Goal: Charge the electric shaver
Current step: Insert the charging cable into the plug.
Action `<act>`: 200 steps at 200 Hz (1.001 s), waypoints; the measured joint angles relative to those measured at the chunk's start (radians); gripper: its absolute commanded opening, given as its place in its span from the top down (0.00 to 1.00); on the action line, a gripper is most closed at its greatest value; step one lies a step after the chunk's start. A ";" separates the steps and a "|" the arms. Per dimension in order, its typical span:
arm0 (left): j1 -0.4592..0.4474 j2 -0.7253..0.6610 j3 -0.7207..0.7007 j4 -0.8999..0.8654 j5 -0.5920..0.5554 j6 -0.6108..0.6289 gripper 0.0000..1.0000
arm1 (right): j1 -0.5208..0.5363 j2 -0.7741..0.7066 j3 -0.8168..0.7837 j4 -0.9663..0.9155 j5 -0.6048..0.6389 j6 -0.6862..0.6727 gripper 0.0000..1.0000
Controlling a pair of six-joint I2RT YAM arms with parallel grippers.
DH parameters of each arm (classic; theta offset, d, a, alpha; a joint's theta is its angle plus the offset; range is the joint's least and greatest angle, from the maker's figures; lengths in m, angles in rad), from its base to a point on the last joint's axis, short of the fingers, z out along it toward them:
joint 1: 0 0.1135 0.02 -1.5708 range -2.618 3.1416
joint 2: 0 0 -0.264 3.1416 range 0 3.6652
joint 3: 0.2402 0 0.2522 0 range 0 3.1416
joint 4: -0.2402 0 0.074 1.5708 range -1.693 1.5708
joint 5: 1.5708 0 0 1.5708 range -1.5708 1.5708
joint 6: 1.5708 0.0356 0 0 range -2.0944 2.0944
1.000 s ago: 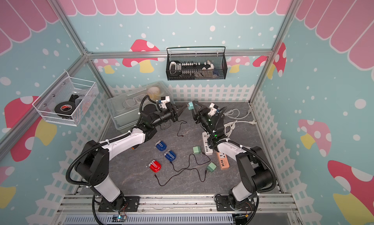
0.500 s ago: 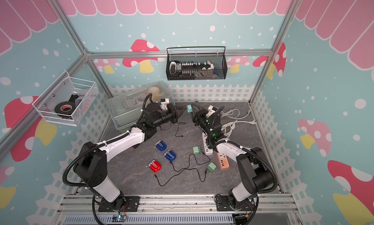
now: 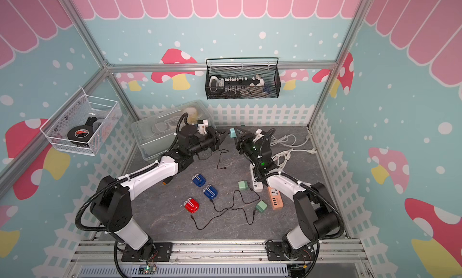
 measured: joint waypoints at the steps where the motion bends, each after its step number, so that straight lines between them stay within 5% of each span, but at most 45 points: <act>1: 0.000 0.000 0.000 0.000 0.000 0.000 1.00 | 0.000 0.000 0.000 -0.002 0.000 0.000 1.00; 19: 0.000 0.006 0.002 0.005 0.006 0.000 1.00 | 0.000 -0.008 0.011 -0.040 0.001 0.000 1.00; 53: -0.001 0.007 0.008 -0.045 0.014 0.040 0.43 | -0.006 -0.054 0.016 -0.152 -0.027 -0.007 1.00; 76: 0.000 -0.024 0.005 -0.146 0.013 0.095 0.26 | -0.035 -0.115 0.045 -0.309 -0.080 -0.023 1.00; 127: 0.017 -0.165 -0.015 -0.314 0.025 0.205 0.25 | -0.182 -0.122 0.270 -0.715 -0.257 -0.047 1.00; 200: -0.041 -0.218 0.008 -0.535 -0.025 0.677 0.28 | -0.262 -0.131 0.262 -1.065 -0.437 -0.034 1.00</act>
